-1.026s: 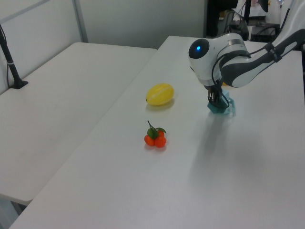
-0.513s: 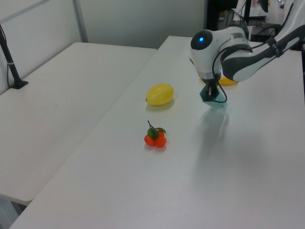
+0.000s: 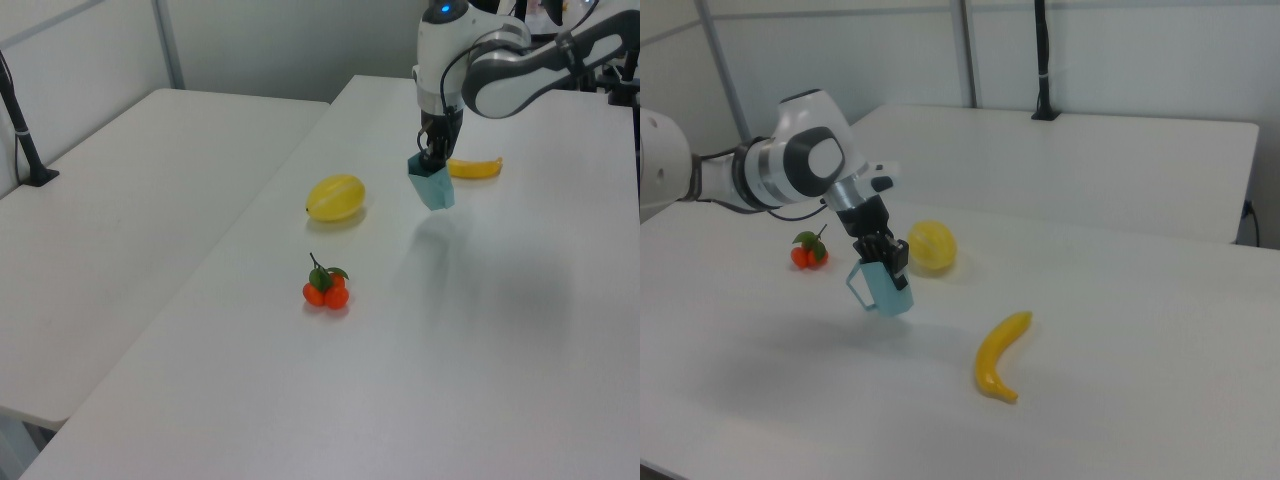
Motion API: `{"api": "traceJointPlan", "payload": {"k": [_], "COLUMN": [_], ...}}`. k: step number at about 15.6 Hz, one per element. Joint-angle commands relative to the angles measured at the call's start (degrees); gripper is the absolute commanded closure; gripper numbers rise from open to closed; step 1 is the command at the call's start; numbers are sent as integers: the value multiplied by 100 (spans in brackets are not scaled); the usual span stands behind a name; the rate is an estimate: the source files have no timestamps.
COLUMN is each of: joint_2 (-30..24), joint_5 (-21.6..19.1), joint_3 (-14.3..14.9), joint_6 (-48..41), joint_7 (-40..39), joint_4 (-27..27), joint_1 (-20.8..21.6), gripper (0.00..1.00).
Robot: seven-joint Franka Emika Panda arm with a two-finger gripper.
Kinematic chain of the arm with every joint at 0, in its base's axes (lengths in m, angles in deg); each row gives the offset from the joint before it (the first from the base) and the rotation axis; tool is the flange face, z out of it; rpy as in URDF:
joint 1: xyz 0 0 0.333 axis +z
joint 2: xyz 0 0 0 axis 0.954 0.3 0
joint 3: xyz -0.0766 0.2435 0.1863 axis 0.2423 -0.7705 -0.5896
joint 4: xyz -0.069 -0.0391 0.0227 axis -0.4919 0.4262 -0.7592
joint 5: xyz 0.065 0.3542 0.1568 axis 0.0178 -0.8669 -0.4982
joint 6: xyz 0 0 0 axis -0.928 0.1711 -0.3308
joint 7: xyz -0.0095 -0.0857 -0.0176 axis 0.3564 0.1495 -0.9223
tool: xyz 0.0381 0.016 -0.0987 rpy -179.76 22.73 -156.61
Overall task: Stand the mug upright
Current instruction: 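Lift and rotate the mug so its base faces the table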
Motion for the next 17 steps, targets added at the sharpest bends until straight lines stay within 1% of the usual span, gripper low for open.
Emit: {"api": "traceJointPlan", "payload": {"k": [1,2,4,6,10,12,13,14,17], "joint_2": [-164,-164,-120,-129,-103,-102,-102,-102,-102], "joint_5": [-1437,-1509,-1536,-1545,-1536,-1545,-1545,-1545,-1545], "joint_3": [307,351,352,352,352,352,352,361,352], "joint_6": [204,204,222,213,213,196,195,187,160], "joint_7": [-1041,-1104,-1113,-1113,-1131,-1131,-1131,-1122,-1122], "joint_4": [-183,-183,-183,-183,-183,-183,-183,-183,-183], "joint_1": [1,10,10,10,18,27,19,19,19], "gripper": [79,73,56,50,33,21,17,10,1]}}
